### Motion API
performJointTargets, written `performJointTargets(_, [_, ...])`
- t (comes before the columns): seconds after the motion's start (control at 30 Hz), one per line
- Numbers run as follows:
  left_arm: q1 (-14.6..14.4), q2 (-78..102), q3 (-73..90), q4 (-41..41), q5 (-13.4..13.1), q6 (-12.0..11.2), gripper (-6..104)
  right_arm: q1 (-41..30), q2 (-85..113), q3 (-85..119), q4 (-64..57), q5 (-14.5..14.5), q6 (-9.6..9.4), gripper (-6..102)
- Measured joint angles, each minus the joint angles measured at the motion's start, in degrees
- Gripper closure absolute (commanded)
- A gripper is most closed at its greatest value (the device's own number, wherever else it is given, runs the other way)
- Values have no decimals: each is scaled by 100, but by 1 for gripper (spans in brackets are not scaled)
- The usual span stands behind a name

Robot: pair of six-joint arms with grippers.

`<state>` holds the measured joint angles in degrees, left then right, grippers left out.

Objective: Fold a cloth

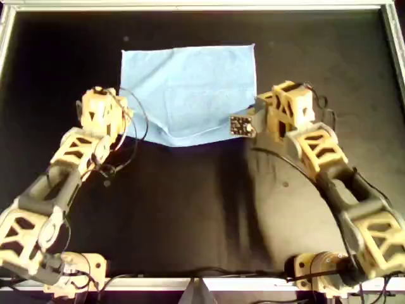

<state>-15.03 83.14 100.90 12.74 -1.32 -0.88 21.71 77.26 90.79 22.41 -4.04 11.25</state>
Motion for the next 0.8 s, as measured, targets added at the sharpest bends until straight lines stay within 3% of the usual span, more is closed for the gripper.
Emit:
performJointTargets(0.37, [325, -949, -1371, 0, -9, 0, 99, -97, -1257, -1652, 0, 0, -114, 97])
performJointTargets(0.8, [343, -2320, -3059, 0, 26, 0, 99, -70, -3138, -4157, 0, 9, -114, 97])
